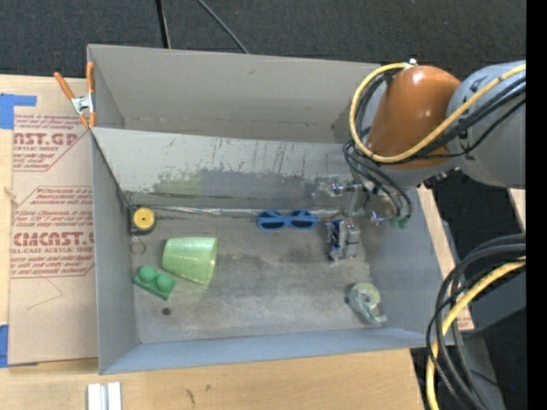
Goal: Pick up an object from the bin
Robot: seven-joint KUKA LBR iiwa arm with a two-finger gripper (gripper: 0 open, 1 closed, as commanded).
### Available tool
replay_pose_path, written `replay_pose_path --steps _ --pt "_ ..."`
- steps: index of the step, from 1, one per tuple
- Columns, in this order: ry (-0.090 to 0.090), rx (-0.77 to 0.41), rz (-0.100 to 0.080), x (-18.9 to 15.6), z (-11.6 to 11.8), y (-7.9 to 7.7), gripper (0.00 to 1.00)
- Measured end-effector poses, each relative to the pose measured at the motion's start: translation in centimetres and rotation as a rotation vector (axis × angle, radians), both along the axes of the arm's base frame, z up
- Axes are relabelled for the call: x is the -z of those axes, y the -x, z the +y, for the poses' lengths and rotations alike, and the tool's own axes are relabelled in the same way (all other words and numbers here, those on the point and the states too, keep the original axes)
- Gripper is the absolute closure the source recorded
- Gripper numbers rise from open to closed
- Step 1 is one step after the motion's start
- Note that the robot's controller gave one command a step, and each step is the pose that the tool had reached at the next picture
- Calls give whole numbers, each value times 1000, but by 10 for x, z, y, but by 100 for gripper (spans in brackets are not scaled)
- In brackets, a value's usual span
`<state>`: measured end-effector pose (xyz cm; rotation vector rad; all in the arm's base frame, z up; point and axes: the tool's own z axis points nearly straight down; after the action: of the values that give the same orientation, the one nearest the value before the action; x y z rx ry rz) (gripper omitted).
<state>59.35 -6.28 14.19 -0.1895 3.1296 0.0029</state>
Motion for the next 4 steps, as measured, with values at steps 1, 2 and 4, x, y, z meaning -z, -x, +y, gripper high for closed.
replay_pose_path --steps 1,2,4 --pt "1 80 9 60 -31 2 0" --pt "3 70 6 73 -64 2 0" --pt "1 362 4 72 -65 1 0"
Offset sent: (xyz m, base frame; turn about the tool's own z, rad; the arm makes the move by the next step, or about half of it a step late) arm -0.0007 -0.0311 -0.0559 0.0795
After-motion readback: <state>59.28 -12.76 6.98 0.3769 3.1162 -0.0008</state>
